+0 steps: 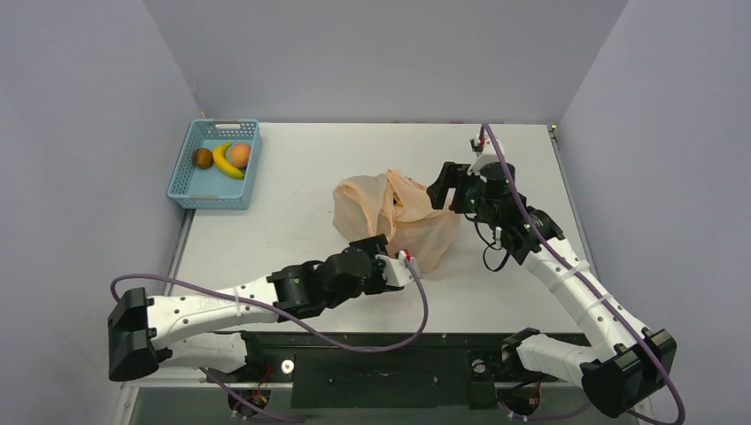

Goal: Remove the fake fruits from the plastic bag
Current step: Adjust the plastic bag at the center of the board.

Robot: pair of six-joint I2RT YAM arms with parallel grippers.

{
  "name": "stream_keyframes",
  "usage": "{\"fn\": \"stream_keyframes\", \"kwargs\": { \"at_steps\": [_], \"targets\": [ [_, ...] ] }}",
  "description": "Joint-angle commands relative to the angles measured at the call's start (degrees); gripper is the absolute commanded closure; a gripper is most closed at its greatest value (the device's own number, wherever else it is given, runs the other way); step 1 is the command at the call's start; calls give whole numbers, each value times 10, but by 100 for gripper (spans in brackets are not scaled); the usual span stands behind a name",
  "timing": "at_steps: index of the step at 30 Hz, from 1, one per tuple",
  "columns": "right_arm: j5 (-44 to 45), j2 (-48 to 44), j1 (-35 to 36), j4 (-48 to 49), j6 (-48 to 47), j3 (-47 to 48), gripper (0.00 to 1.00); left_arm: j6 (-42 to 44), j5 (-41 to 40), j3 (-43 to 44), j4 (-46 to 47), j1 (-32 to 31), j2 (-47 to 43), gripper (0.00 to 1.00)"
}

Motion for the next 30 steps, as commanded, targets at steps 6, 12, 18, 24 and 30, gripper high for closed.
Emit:
{"fn": "stream_keyframes", "kwargs": {
  "at_steps": [6, 12, 18, 24, 30],
  "targets": [
    [-3, -38, -38, 24, 15, -27, 27, 101, -278, 41, 118, -46, 192, 42],
    [-8, -35, -42, 23, 18, -26, 28, 91, -319, 67, 148, -27, 214, 74],
    [-28, -31, -40, 30, 30, -33, 28, -59, -204, 178, 7, 71, 197, 100],
    [-70, -5, -39, 32, 17, -15, 27, -171, -4, 286, -73, 156, 196, 100],
    [-119, 48, -35, 49, 8, 30, 23, -253, 116, 171, 44, 230, 121, 100]
  ]
}}
